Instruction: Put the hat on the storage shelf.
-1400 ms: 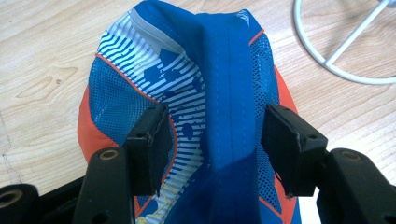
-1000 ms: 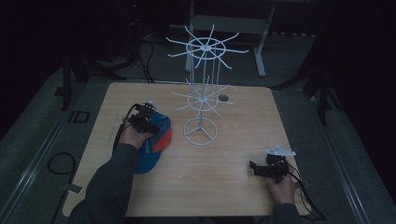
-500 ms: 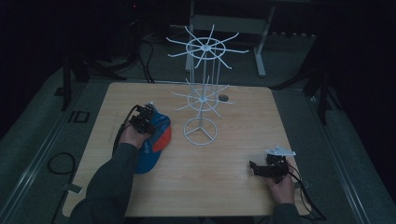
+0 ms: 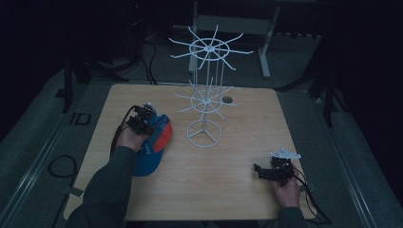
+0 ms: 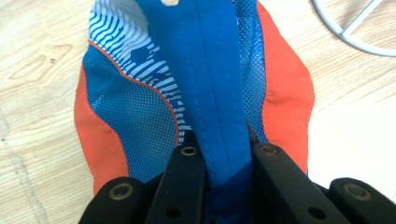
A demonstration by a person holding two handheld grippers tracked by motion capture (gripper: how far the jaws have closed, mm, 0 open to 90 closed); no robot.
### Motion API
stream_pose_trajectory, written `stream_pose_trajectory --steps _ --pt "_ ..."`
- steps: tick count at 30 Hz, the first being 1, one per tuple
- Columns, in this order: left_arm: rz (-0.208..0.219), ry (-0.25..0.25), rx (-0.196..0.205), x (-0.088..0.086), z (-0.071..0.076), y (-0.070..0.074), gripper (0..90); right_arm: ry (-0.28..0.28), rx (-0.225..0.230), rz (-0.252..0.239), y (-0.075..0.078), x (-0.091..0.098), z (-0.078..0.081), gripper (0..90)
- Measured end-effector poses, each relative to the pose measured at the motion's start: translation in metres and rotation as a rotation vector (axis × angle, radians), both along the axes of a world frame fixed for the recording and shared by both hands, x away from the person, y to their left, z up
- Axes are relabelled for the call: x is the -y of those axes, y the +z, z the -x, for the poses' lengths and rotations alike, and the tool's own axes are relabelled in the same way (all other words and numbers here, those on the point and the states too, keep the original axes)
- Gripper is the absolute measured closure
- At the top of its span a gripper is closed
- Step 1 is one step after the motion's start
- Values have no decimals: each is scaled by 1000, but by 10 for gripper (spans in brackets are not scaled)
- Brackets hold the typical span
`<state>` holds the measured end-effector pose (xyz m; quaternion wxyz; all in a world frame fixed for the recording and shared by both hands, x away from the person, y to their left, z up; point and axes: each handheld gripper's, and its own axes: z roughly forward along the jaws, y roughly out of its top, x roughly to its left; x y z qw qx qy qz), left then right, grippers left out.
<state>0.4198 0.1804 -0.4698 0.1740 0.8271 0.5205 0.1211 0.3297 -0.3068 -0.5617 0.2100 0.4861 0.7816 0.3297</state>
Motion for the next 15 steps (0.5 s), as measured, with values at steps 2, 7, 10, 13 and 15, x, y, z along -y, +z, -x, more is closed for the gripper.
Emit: stream_pose_trajectory --steps 2,7,10,13,15 --pt "7 0 16 -2 2 4 885 0 0 0 0 0 0 113" --pt "37 8 49 -8 7 12 888 0 0 0 0 0 0 114" --pt "76 9 88 -14 11 21 889 -1 0 -1 0 0 0 113" --pt "93 2 121 -18 15 30 889 -1 -1 -1 0 0 0 114" --pt "101 4 143 -20 17 35 889 -1 -1 -1 0 0 0 113"
